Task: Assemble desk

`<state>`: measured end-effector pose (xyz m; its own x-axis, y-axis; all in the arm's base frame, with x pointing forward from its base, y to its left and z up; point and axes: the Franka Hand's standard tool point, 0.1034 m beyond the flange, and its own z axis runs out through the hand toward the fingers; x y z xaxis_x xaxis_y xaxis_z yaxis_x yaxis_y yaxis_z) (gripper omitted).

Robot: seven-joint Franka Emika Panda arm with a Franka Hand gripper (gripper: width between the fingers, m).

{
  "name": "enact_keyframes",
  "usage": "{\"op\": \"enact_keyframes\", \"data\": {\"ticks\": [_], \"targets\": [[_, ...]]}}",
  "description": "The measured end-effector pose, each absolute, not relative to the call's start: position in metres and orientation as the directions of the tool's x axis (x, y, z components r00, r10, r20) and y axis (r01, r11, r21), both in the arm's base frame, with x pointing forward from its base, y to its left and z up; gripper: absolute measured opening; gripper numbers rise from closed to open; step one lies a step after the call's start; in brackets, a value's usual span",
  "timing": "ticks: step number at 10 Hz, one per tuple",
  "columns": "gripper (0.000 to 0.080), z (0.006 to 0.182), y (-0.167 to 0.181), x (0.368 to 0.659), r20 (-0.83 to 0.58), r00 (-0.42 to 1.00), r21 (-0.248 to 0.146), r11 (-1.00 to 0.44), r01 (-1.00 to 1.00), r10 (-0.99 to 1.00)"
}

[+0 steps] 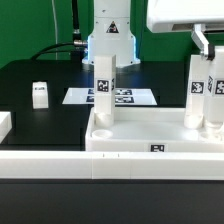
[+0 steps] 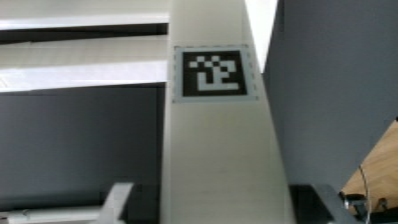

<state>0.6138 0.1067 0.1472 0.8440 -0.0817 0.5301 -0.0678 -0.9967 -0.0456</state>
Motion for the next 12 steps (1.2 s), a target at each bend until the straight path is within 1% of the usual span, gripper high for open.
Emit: {"op": "enact_keyframes", "data": {"ticks": [4,12], "targets": [[0.029,0.14,0.103,0.612,0.522,0.85,-0.03,-0.998,-0.059,-0.066],[0.029,0.126,0.108,0.609,0.527,0.849,-0.017,-0.999,-0.046,-0.049]]}}
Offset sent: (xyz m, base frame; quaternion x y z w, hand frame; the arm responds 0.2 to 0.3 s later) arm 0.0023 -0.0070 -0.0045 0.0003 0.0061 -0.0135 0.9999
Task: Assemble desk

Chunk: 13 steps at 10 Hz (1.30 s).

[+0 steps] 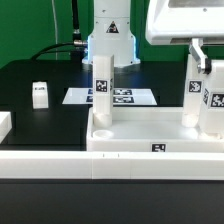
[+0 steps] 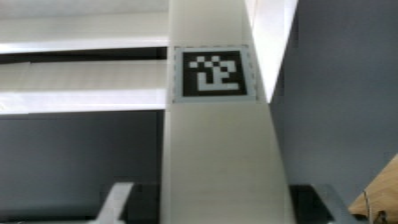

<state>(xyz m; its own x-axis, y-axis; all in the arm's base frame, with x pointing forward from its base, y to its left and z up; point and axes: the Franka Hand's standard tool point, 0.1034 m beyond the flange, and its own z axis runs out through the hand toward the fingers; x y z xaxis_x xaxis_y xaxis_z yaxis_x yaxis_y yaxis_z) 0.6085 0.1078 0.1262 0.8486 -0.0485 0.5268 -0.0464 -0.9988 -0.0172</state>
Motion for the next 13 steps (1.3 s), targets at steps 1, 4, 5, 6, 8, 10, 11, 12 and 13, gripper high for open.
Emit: {"op": "enact_keyframes", "data": {"ticks": [1,4,5,6,8,10,11,12,13], "targets": [[0.029,0.126,0.108,0.609,0.532,0.845,-0.016,-0.999,-0.045,-0.047],[0.029,0.123,0.109,0.611,0.561,0.827,-0.01,-0.999,-0.04,-0.038],[0.0291,0.123,0.109,0.611,0.561,0.827,-0.009,-0.999,-0.039,-0.038],[0.0291,0.123,0.109,0.611,0.561,0.827,-0.009,-0.999,-0.039,-0.038],[0.0614,0.123,0.109,0.611,0.561,0.827,-0.009,-0.999,-0.039,-0.037],[0.0644,0.125,0.109,0.612,0.562,0.826,-0.009,-0.999,-0.036,-0.035],[0.0644,0.13,0.108,0.613,0.56,0.828,-0.006,-1.0,-0.028,-0.026],[0.0649,0.136,0.107,0.614,0.557,0.83,-0.009,-1.0,-0.025,-0.026],[0.0649,0.14,0.107,0.616,0.551,0.834,-0.013,-1.0,-0.025,-0.028]]}}
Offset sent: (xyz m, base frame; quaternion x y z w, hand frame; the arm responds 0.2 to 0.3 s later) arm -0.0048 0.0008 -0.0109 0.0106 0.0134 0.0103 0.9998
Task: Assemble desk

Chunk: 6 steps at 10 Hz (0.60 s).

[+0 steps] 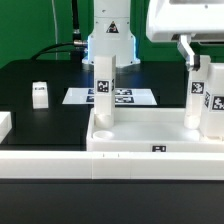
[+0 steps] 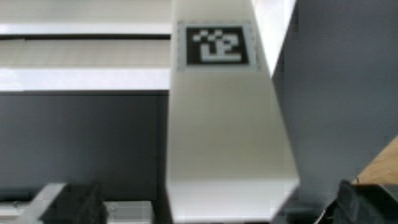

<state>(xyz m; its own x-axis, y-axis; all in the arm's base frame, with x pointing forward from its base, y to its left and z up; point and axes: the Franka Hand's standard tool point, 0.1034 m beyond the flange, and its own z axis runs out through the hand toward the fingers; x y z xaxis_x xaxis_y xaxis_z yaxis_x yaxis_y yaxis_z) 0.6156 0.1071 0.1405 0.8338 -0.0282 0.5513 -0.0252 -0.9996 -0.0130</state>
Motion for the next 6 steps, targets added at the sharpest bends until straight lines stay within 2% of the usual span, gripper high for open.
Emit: {"op": "enact_keyframes", "data": {"ticks": [5,6], "targets": [[0.0649,0.138,0.108,0.615,0.513,0.858,-0.014,-1.0,-0.024,-0.028],[0.0649,0.131,0.108,0.61,0.434,0.9,-0.019,-0.999,-0.028,-0.033]]}}
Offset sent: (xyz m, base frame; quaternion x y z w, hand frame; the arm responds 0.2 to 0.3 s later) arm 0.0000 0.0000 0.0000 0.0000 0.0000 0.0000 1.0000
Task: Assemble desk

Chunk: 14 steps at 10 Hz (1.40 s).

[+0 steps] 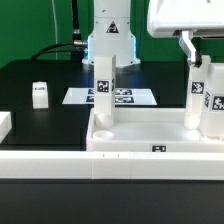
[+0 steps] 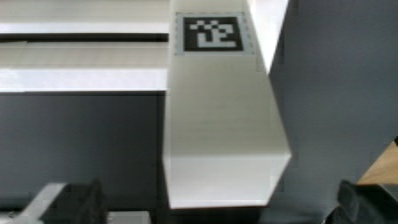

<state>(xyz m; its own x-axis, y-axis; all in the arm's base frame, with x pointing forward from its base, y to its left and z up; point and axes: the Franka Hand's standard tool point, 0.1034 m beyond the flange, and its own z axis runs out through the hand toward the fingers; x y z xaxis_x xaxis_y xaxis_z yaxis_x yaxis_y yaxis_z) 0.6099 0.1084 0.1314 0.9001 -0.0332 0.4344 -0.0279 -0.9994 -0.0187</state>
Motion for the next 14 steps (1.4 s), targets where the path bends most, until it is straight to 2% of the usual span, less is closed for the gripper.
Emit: {"op": "enact_keyframes", "data": {"ticks": [5,11,12,13,14], "targets": [[0.0649,0.1288,0.1073,0.6061,0.07,0.996,-0.031,-0.998,-0.054,-0.056],[0.0649,0.1242,0.1047,0.6119,0.061,0.995,-0.027,-0.997,-0.074,-0.075],[0.052,0.1234,0.1066,0.6114,0.059,0.996,-0.027,-0.997,-0.072,-0.073],[0.052,0.1231,0.1058,0.6114,0.059,0.996,-0.027,-0.997,-0.071,-0.072],[0.0377,0.123,0.1053,0.6114,0.059,0.996,-0.026,-0.997,-0.072,-0.074]]}}
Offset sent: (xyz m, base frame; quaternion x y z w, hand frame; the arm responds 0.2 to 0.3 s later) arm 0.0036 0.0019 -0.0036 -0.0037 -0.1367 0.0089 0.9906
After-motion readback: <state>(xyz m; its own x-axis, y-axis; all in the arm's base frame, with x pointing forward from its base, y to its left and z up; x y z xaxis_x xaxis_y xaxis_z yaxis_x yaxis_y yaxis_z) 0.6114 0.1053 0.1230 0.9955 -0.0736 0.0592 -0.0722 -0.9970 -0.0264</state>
